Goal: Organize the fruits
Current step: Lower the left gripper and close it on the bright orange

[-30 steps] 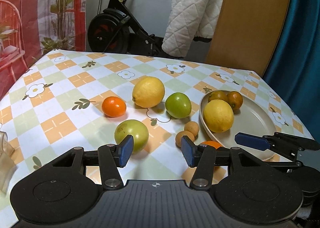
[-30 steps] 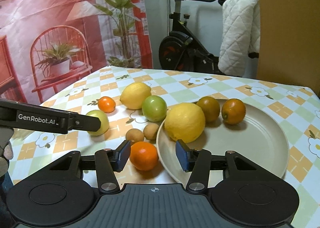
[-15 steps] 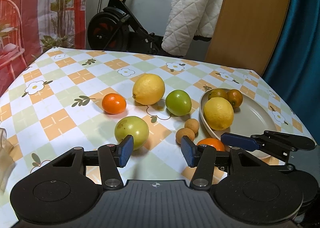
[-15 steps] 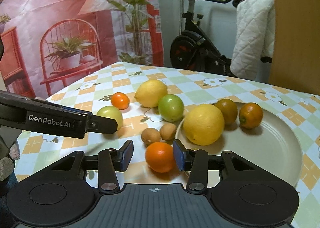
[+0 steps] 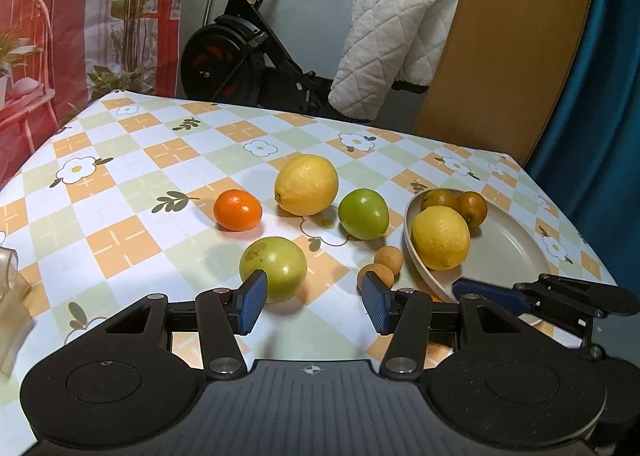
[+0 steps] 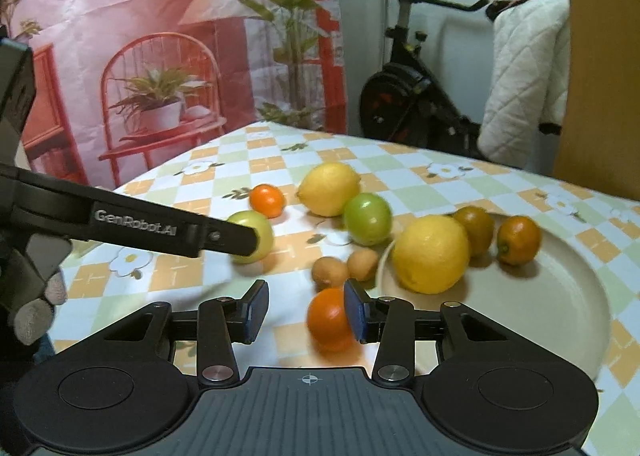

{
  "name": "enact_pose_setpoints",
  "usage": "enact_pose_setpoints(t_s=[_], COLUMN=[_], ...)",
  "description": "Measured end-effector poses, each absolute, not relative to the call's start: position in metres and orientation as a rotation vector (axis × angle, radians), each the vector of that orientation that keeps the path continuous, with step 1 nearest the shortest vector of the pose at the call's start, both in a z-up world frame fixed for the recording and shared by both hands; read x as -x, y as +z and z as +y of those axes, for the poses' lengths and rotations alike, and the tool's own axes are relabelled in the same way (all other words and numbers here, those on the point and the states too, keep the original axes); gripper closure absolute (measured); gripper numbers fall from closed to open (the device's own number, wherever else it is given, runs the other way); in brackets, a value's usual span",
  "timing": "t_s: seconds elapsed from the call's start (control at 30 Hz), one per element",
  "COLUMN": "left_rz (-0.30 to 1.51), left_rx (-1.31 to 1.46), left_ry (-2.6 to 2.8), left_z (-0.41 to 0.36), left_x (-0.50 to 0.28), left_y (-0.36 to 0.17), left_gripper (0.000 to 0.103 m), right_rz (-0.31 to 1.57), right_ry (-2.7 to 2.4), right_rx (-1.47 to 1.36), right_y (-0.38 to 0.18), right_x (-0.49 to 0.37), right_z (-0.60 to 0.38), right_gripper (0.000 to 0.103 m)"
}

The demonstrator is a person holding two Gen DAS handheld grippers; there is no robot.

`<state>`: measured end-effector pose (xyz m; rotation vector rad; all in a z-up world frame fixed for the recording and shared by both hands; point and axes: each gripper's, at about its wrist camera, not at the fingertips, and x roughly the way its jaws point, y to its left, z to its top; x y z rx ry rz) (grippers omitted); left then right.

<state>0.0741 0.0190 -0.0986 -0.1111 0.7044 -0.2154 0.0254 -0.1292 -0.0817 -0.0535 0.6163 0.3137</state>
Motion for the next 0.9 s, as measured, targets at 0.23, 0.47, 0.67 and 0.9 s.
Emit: enact_pose_setpoints(t_s=[0.23, 0.47, 0.67, 0.9], left_rz=[0.707, 0.715, 0.751, 0.805], left_rx=[0.115, 0.125, 0.145, 0.179], left_ry=[-0.234, -0.253, -0.314, -0.388], left_z=[0.018, 0.017, 0.009, -0.005], left_x=[-0.074, -0.074, -0.079, -0.097], left_y=[-0.099, -0.101, -0.106, -0.115], left_gripper=[0.048, 0.048, 0.048, 0.049], right_rz=[0.673, 0.692, 0.728, 0.738], right_ry=[0.293, 0.338, 0.308, 0.275], right_rx=[0.074, 0.052, 0.03, 0.025], right_y=[-0.092, -0.093, -0.099, -0.108], right_x=[-0.03, -0.028, -0.032, -0.037], right_z=[-0.13, -0.127, -0.13, -0.131], right_gripper=[0.064, 0.064, 0.068, 0.069])
